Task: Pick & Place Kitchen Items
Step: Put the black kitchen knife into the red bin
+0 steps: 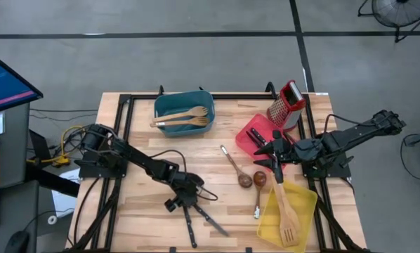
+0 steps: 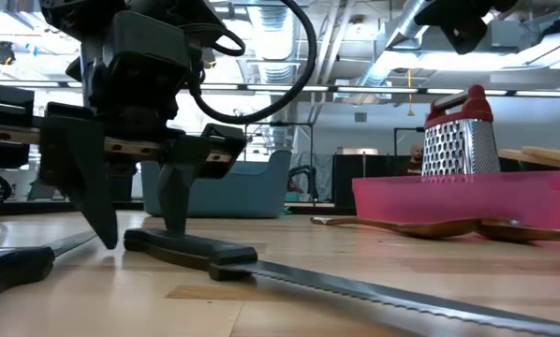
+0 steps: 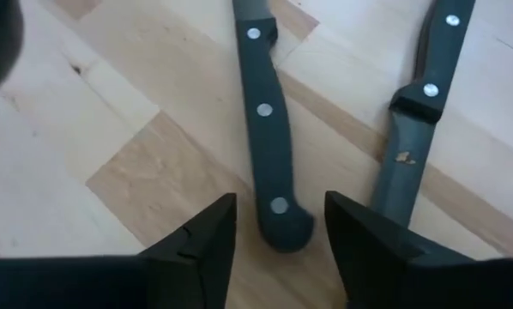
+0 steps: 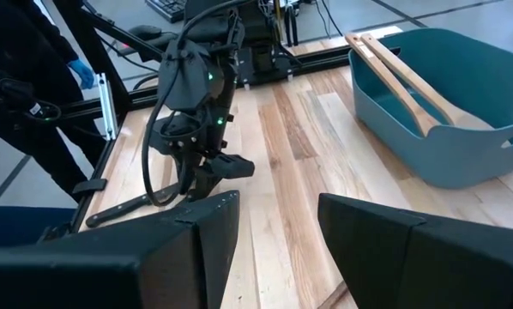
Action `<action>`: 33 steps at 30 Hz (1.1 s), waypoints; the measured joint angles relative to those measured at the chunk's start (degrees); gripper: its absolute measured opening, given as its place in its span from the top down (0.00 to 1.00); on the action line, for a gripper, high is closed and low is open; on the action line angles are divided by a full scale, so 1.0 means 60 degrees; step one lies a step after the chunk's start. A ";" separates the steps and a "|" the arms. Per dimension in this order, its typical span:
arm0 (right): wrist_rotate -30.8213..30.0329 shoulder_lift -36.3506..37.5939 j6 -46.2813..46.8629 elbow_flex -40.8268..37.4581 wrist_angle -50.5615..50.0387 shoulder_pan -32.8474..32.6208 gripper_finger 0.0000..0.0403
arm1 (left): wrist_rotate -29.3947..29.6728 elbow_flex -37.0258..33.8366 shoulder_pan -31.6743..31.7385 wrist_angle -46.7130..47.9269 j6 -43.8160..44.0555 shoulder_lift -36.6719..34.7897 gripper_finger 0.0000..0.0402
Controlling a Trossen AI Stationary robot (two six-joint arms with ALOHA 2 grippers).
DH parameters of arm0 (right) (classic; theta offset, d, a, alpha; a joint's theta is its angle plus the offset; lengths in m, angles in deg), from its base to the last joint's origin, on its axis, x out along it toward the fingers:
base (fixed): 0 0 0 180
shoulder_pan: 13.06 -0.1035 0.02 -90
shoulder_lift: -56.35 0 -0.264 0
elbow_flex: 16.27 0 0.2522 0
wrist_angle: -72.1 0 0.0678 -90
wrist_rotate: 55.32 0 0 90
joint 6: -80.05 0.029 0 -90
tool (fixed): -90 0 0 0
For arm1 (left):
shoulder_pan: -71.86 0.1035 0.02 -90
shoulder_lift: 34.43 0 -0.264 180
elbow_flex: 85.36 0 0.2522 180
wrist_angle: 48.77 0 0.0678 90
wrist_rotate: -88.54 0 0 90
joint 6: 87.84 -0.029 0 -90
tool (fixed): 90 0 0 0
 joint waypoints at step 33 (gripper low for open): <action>0.0002 -0.0002 0.0279 0.0000 -0.0129 0.0000 0.57 | -0.0185 0.0018 0.0200 0.0004 0.0683 0.0114 0.86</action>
